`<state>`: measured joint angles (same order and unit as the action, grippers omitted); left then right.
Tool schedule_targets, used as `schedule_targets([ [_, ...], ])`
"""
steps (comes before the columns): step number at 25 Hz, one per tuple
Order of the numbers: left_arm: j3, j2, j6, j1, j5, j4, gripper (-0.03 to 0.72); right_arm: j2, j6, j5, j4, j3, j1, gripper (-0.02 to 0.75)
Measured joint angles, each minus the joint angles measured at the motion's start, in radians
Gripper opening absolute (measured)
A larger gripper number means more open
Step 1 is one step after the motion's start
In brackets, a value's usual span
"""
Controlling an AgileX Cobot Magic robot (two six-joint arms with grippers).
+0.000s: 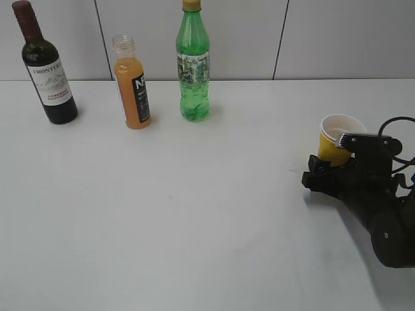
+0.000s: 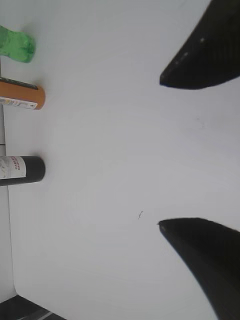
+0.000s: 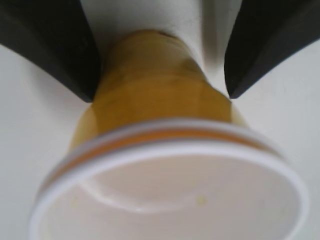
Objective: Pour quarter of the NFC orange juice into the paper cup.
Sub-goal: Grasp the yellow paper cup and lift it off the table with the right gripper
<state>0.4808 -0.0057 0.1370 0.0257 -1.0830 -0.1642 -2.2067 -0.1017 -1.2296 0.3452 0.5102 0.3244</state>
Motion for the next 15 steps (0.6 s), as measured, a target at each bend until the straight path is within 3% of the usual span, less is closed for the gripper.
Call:
schedule_targets([
  [15,0.0,0.0,0.0,0.0,0.0,0.0,0.587,-0.046,0.001,-0.033,0.025,0.052,0.0,0.601],
])
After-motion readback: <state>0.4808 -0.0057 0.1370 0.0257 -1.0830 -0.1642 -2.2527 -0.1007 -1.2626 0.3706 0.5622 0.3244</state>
